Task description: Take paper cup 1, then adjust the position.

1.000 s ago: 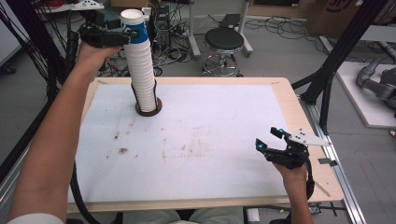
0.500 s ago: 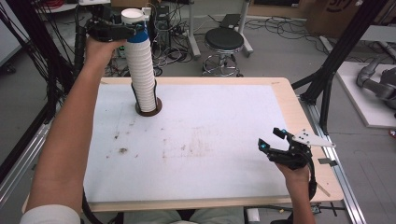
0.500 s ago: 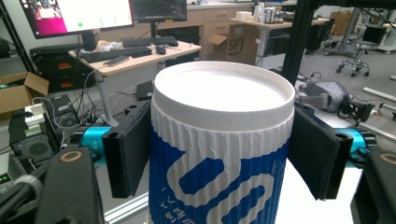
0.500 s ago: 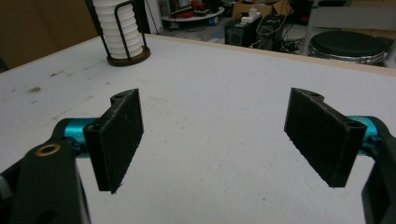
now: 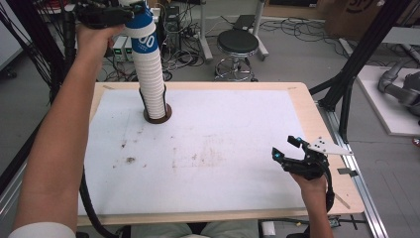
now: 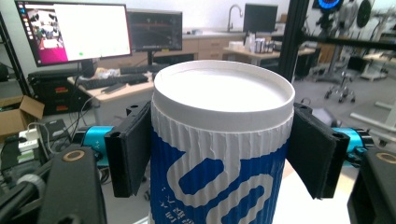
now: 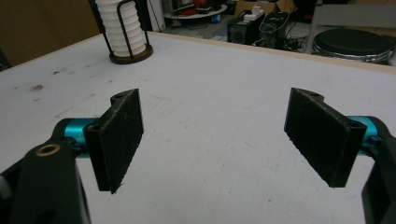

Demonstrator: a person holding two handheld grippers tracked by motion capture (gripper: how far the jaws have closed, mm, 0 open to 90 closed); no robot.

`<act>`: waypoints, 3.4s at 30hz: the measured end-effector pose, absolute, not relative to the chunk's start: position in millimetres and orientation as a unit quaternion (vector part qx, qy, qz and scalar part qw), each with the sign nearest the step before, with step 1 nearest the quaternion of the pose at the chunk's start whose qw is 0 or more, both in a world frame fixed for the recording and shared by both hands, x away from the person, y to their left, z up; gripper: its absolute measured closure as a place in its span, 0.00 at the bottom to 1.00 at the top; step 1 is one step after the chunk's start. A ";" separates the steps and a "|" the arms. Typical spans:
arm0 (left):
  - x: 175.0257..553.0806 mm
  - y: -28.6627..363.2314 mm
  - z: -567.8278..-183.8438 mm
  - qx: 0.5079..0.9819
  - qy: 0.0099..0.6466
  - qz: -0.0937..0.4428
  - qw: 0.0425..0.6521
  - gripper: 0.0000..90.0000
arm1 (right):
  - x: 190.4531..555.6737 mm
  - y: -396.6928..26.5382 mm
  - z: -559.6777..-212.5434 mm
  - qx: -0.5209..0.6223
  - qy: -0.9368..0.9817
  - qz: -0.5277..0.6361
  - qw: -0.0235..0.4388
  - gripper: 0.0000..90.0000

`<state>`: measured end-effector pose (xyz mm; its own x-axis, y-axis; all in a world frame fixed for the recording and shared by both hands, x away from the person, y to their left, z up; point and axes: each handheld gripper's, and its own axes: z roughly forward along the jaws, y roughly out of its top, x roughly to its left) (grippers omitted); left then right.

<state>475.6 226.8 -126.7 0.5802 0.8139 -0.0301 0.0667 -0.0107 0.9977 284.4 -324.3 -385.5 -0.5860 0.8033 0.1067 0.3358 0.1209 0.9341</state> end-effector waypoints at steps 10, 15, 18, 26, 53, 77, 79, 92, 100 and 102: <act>456.5 238.4 -103.8 0.622 0.328 0.314 0.638 0.32 | 284.0 -324.9 -385.3 0.399 0.714 0.532 0.220 0.22; 445.4 248.9 -100.8 0.623 0.319 0.315 0.642 0.32 | 283.8 -323.5 -385.0 0.398 0.715 0.531 0.219 0.22; 436.9 255.8 -99.9 0.625 0.311 0.317 0.642 0.32 | 284.0 -323.1 -385.2 0.396 0.716 0.531 0.219 0.22; 411.6 269.7 -114.9 0.636 0.293 0.304 0.645 0.32 | 283.8 -320.4 -385.9 0.389 0.718 0.532 0.224 0.22; 353.2 250.5 -255.9 0.688 0.220 0.196 0.664 0.32 | 289.0 -309.1 -393.2 0.383 0.729 0.527 0.208 0.22; 337.2 199.3 -350.3 0.716 0.196 0.140 0.655 0.32 | 293.2 -297.4 -395.4 0.369 0.736 0.525 0.215 0.22; 336.1 196.8 -352.2 0.716 0.194 0.137 0.657 0.32 | 292.7 -296.7 -395.0 0.369 0.734 0.528 0.216 0.22; 334.2 177.9 -368.3 0.722 0.181 0.109 0.659 0.32 | 293.2 -285.8 -399.0 0.352 0.741 0.539 0.189 0.22; 330.8 164.0 -377.0 0.724 0.173 0.095 0.660 0.32 | 291.4 -276.9 -398.7 0.330 0.749 0.551 0.161 0.22; 330.0 157.5 -378.5 0.722 0.169 0.089 0.665 0.32 | 291.2 -273.1 -397.6 0.317 0.751 0.558 0.155 0.22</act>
